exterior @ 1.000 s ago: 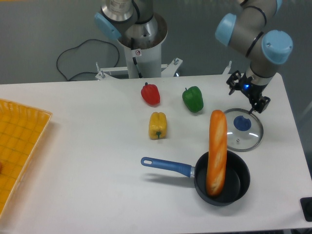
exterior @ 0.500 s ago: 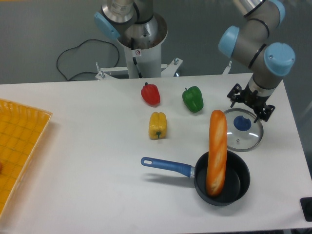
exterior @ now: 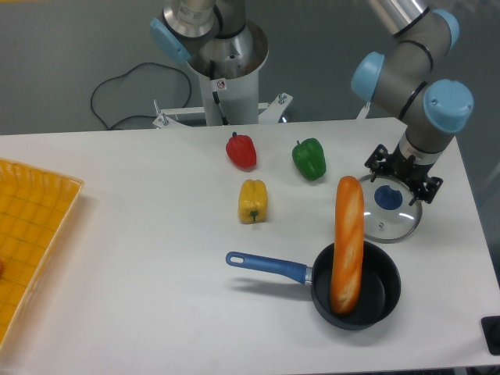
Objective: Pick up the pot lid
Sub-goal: 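Lower the open gripper around the blue knob of the lid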
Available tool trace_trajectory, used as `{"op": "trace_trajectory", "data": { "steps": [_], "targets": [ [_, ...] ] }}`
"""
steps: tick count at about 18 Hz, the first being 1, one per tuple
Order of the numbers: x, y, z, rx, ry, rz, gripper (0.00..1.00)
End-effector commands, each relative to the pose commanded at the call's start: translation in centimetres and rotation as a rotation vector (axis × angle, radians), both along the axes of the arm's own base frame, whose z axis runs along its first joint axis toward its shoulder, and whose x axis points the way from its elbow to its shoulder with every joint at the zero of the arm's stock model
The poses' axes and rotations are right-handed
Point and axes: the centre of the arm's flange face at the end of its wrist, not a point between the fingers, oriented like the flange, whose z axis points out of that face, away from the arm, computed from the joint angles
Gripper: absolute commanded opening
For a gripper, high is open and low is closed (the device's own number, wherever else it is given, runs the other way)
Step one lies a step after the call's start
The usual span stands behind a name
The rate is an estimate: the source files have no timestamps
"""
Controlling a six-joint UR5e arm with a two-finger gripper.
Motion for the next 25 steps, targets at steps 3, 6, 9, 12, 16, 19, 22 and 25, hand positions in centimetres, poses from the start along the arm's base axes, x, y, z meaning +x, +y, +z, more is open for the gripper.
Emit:
{"op": "trace_trajectory", "data": {
  "steps": [3,6,9,12,16,19,22,25],
  "targets": [
    [0.0,0.1,-0.5,-0.003,-0.004,0.005,0.99],
    [0.2,0.2,-0.9,-0.004,-0.005,0.003,0.99],
    [0.4,0.8,-1.3,-0.005,-0.005,-0.006,0.99],
    [0.5,0.8,-1.5,-0.007,-0.008,-0.008,0.99],
    [0.5,0.7,-1.7,-0.007,-0.01,-0.008,0.99],
    [0.5,0.6,-1.8,-0.007,-0.009,-0.009,0.97],
    [0.8,0.6,-2.1,-0.009,-0.017,-0.006,0.95],
    [0.8,0.5,-2.3,-0.011,-0.02,-0.006,0.93]
  ]
}}
